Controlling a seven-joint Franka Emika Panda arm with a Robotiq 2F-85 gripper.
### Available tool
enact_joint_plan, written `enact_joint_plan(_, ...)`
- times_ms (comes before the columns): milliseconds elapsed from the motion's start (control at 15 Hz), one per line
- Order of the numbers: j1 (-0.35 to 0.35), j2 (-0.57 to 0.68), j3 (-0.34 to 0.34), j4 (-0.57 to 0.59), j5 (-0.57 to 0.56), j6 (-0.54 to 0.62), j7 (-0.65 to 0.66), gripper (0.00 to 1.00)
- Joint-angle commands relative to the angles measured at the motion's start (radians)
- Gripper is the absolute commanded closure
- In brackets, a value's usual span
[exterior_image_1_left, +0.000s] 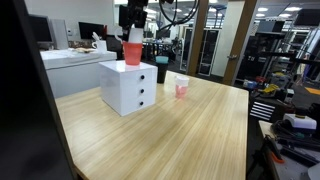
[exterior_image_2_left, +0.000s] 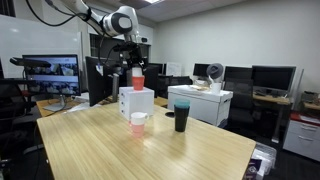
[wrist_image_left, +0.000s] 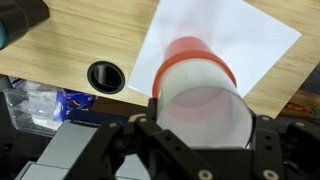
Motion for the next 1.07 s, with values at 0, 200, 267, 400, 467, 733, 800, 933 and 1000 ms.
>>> enact_joint_plan(0,0.002,-0.023,-0.009,-0.066,0.024,0.012,-0.042,0.15)
enact_joint_plan(200,0.002,-0.022,-0.009,-0.085,0.023,0.010,-0.039,0.00)
enact_joint_plan(267,0.002,-0.022,-0.009,-0.090,0.023,0.009,-0.041,0.00)
enact_joint_plan(400,0.002,-0.022,-0.009,-0.086,0.026,0.007,-0.040,0.00)
enact_joint_plan(467,0.002,-0.021,-0.009,-0.083,0.027,0.003,-0.040,0.00)
enact_joint_plan(733,0.002,-0.016,-0.014,-0.061,0.034,-0.016,-0.028,0.00)
enact_joint_plan(800,0.001,-0.015,-0.014,-0.056,0.038,-0.026,-0.032,0.00)
enact_joint_plan(933,0.000,-0.018,-0.014,-0.049,0.041,-0.030,-0.032,0.00)
enact_joint_plan(1000,0.001,-0.019,-0.015,-0.045,0.039,-0.036,-0.031,0.00)
